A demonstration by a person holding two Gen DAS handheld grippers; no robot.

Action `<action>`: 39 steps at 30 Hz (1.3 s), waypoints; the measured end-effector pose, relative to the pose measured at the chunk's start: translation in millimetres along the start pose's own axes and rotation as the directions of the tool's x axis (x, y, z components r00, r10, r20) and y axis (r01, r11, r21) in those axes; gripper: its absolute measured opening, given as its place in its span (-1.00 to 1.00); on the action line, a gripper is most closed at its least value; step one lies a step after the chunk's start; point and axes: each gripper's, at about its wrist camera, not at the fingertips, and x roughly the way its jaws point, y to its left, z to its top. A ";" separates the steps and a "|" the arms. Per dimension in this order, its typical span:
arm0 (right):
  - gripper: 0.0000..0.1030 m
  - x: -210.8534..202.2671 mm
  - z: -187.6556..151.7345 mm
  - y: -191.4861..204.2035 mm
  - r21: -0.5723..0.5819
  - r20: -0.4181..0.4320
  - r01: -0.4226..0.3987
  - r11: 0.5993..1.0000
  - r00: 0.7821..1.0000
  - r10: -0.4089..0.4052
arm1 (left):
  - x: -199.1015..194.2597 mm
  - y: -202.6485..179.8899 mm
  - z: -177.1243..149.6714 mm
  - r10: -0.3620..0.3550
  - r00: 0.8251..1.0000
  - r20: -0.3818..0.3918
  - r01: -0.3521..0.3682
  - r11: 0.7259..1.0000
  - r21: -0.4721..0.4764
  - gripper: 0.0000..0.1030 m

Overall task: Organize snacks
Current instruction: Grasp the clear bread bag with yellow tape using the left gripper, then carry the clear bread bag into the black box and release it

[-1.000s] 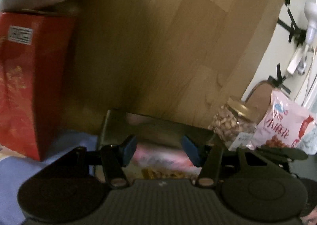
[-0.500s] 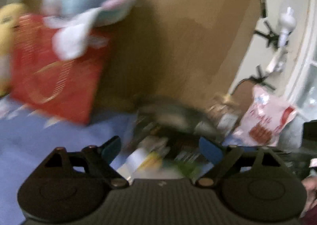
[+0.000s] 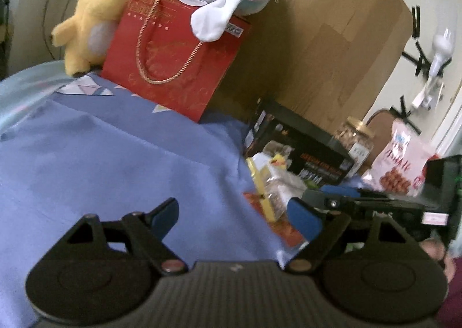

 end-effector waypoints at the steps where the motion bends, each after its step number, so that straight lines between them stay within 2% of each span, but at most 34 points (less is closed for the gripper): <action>1: 0.60 2.5 2.6 -8.7 0.045 -0.005 -0.008 0.999 1.000 0.008 | 5.6 0.1 2.6 -0.016 1.000 -0.005 0.016 1.000 -0.012 0.64; 3: 0.60 10.2 4.2 -26.3 0.149 -0.026 -0.036 0.988 0.999 0.041 | 24.4 1.0 10.0 -0.053 0.998 -0.031 0.052 0.997 -0.054 0.64; 5: 0.57 20.3 -0.5 -45.3 0.303 -0.041 -0.107 0.947 0.991 0.125 | 45.4 -2.0 14.0 -0.086 0.995 -0.056 0.082 0.994 -0.076 0.56; 7: 0.33 26.9 -9.2 -55.6 0.415 -0.038 -0.176 0.893 0.977 0.210 | 65.8 -7.5 14.1 -0.088 0.992 -0.094 0.081 0.994 -0.075 0.35; 8: 0.19 25.8 -10.6 -54.5 0.419 -0.030 -0.185 0.889 0.976 0.217 | 73.1 -10.1 12.4 -0.089 0.990 -0.110 0.082 0.994 -0.066 0.26; 9: 0.05 23.2 -11.0 -51.2 0.416 -0.029 -0.197 0.888 0.973 0.230 | 79.9 -12.1 10.1 -0.091 0.987 -0.132 0.084 0.995 -0.057 0.04; 10: -0.01 20.8 -11.8 -47.4 0.416 -0.023 -0.222 0.882 0.967 0.254 | 82.9 -12.1 7.0 -0.091 0.985 -0.149 0.083 0.995 -0.059 0.01; 13: -0.03 13.5 -12.8 -24.5 0.339 -0.036 -0.237 0.911 0.964 0.264 | 69.9 -6.3 -0.9 -0.123 0.983 -0.140 0.114 0.991 -0.072 -0.11; 16: -0.02 4.7 -18.0 2.1 0.268 -0.046 -0.259 0.928 0.959 0.281 | 40.8 -2.5 -9.9 -0.107 0.988 -0.110 0.101 0.993 -0.054 -0.12; 20: 0.00 -15.6 -31.4 38.7 0.146 -0.014 -0.315 0.938 0.947 0.320 | -4.8 11.4 -26.6 -0.141 0.987 -0.074 0.133 0.985 -0.111 -0.12; 22: 0.00 -22.7 -41.2 59.0 0.054 -0.028 -0.322 0.945 0.946 0.324 | -23.5 17.1 -36.1 -0.137 0.988 -0.070 0.128 0.984 -0.124 -0.12; 25: 0.01 -21.4 -57.5 79.4 -0.055 -0.084 -0.318 0.947 0.946 0.313 | -33.9 26.8 -48.1 -0.109 0.989 -0.100 0.092 0.983 -0.161 -0.10; 29: 0.14 -23.2 -75.5 88.6 -0.110 -0.120 -0.303 0.947 0.949 0.290 | -36.1 30.5 -56.8 -0.091 0.990 -0.111 0.070 0.982 -0.174 -0.09; 30: 0.21 -24.6 -77.4 88.3 -0.112 -0.120 -0.301 0.947 0.950 0.288 | -37.2 29.6 -55.3 -0.080 0.991 -0.108 0.061 0.983 -0.171 -0.07; 32: 0.32 -29.6 -79.4 88.0 -0.128 -0.108 -0.293 0.947 0.954 0.281 | -40.1 28.1 -52.7 -0.060 0.993 -0.097 0.045 0.987 -0.154 0.08; 34: 0.39 -32.2 -81.4 91.8 -0.163 -0.103 -0.271 0.949 0.961 0.257 | -45.8 27.7 -48.6 -0.033 0.997 -0.066 0.023 0.990 -0.137 0.34; 36: 0.40 -28.8 -82.2 97.0 -0.192 -0.108 -0.240 0.952 0.969 0.222 | -51.6 28.5 -44.2 0.003 0.999 -0.032 -0.007 0.993 -0.121 0.36; 39: 0.40 -22.6 -82.5 101.7 -0.208 -0.115 -0.223 0.952 0.972 0.203 | -52.4 29.5 -42.4 0.009 0.999 -0.035 -0.012 0.994 -0.110 0.36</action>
